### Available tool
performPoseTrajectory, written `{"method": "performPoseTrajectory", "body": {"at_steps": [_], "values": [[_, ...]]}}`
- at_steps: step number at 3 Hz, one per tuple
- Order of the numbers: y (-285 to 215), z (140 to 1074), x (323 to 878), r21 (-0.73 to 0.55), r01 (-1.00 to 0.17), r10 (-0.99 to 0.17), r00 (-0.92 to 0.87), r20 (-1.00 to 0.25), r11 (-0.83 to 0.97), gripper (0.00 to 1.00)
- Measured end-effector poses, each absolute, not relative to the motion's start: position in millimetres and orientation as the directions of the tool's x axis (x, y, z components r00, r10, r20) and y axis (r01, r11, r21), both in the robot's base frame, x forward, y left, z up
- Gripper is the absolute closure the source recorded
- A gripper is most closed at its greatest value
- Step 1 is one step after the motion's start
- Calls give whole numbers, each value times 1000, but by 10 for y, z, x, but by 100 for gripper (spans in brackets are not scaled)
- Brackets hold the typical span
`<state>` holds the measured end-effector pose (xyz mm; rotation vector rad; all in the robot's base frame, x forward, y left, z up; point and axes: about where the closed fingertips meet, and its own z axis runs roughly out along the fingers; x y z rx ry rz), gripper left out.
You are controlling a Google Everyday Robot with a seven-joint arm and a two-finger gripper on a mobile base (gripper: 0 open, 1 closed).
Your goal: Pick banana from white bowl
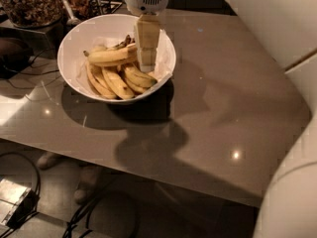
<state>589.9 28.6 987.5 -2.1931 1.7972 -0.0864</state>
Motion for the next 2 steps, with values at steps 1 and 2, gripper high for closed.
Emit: {"method": "performPoseTrajectory", "body": {"at_steps": [1,2], "values": [[426,9820,6006,-264,-943,-959,247,-139,-204,18],[532,9728,6089,-251,-940,-955,268,-129,-230,32]]}}
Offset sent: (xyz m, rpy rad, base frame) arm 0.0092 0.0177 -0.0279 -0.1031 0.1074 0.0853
